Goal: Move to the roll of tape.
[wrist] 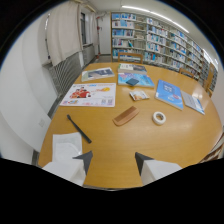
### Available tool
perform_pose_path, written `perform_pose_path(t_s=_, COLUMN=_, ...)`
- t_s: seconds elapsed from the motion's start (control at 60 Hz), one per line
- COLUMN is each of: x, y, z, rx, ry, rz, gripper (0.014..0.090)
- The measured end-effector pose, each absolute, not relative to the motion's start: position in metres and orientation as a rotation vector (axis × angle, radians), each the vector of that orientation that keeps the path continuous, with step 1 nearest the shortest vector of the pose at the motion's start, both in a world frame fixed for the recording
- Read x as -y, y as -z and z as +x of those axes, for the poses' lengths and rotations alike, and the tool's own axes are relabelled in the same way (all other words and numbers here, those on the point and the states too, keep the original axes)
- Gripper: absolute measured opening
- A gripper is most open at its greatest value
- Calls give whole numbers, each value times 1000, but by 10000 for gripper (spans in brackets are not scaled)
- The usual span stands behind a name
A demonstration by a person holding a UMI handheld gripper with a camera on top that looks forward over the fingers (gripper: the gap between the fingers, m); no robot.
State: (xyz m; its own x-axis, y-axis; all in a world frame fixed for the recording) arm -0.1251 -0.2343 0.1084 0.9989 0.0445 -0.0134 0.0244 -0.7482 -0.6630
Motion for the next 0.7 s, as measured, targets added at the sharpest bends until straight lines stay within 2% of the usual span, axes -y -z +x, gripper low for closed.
perform_pose_path(t_s=0.3, x=237, y=-105, z=-108, rx=21, ry=-19, rz=-2415, gripper=841)
perform_pose_path(t_s=0.517, x=239, y=-95, z=-49, rx=-23, ry=60, rz=-2426, gripper=839)
perform_pose_path(t_s=0.7, x=216, y=-82, z=4, rx=-63, ry=90, rz=-2433, gripper=841)
